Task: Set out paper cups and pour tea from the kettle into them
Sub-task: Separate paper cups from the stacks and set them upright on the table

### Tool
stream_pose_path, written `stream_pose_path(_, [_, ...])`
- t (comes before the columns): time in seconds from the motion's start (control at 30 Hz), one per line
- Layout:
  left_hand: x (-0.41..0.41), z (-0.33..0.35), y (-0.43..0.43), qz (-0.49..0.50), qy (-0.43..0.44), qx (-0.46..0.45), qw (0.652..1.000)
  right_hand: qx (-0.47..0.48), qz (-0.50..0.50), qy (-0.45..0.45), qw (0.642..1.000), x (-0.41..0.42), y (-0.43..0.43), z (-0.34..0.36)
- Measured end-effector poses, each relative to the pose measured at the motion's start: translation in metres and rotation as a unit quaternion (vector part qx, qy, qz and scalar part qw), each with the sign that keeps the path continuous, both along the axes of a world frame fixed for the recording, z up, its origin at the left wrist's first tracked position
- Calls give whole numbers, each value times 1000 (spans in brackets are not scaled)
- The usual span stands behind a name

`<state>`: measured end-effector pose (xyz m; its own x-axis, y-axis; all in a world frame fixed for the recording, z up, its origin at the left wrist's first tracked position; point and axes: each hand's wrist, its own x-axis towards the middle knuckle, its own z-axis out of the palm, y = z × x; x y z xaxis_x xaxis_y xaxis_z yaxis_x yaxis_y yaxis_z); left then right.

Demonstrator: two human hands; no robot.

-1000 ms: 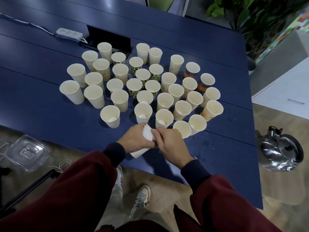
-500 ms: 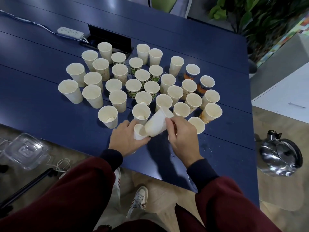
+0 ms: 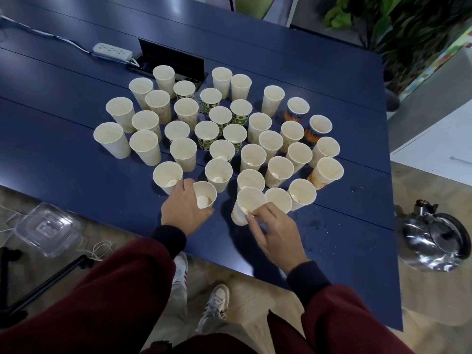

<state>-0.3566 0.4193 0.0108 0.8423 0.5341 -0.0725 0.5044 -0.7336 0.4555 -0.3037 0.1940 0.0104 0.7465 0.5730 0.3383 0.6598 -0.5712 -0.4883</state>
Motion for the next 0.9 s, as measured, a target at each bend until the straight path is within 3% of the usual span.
stream_pose_path(0.1, [1,2,-1,-8,-11,17,1000,-26,20,3,999,-1,2,-6])
stream_pose_path(0.3, [9,16,-11,-42,-159,27,986,-59,48,15,997,-3,-2,-14])
stream_pose_path(0.4, [19,24,-13,-73,-192,6,979,-37,40,9,998,-1,-3,-11])
stream_pose_path(0.6, [51,42,-25,-158,-195,-39,967,28,-54,-3,998,8,-9,11])
stream_pose_path(0.9, [119,76,-108,-353,-178,-84,915,6,-200,-40,979,31,-82,50])
